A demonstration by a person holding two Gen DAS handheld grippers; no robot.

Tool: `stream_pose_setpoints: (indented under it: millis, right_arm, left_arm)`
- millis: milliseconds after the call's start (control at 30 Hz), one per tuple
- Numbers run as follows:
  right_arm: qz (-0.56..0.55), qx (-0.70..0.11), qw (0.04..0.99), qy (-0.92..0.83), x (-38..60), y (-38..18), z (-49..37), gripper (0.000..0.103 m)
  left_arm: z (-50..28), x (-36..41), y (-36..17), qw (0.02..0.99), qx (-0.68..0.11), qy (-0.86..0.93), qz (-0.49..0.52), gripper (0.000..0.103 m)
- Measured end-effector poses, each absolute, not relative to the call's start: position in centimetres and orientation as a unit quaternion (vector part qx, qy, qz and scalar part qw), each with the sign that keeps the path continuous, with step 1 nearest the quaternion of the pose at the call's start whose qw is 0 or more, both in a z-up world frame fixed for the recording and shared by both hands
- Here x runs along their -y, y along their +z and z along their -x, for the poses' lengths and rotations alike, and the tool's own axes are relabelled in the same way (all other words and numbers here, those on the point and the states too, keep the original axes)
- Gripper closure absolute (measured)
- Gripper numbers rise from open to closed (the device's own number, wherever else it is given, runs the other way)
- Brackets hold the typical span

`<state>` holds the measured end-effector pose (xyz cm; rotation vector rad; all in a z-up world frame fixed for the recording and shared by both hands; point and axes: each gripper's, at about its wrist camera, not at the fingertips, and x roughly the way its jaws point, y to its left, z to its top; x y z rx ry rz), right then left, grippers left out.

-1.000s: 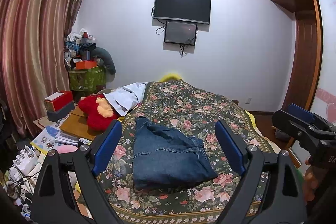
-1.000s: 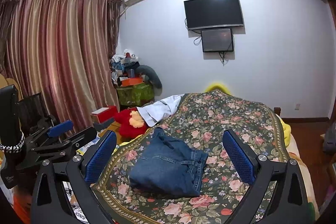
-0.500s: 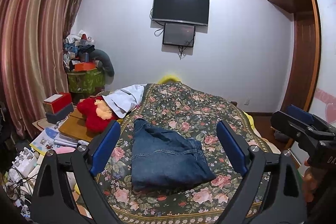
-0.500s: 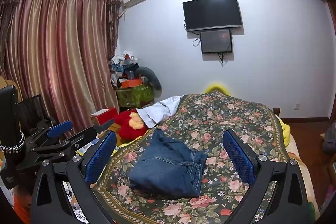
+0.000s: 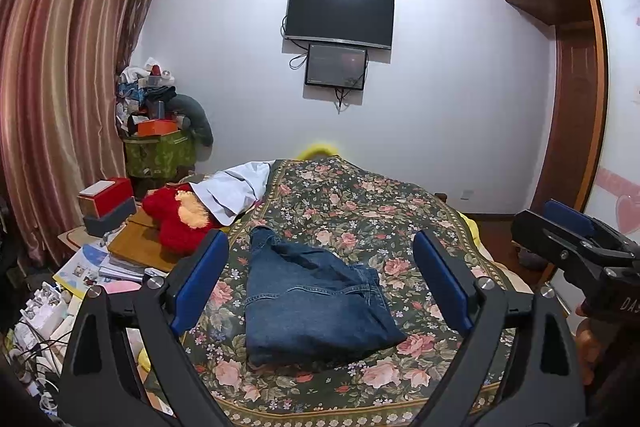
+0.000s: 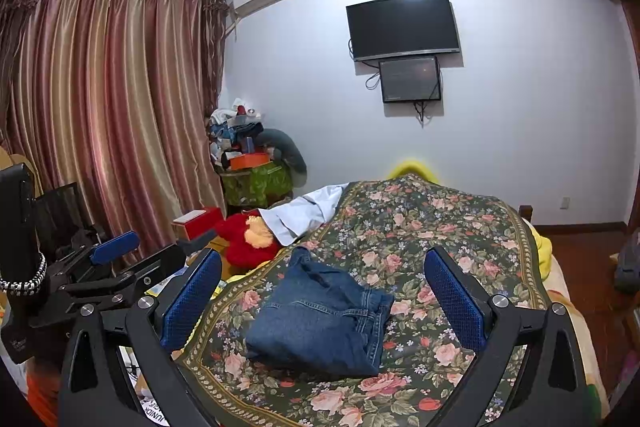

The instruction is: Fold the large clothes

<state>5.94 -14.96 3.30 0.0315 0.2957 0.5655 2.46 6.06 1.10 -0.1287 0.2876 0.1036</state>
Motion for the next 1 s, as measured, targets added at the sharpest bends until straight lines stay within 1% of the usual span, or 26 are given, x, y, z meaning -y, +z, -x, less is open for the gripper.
stream_pose_setpoints:
  millis: [1000]
  right_arm:
    - [-0.017,-0.145,0.951,0.272,14.93,3.46,-5.94,0.002]
  left_arm:
    - [-2.55,-6.42,1.51,0.986,-0.151,0.029,0.07,0.009]
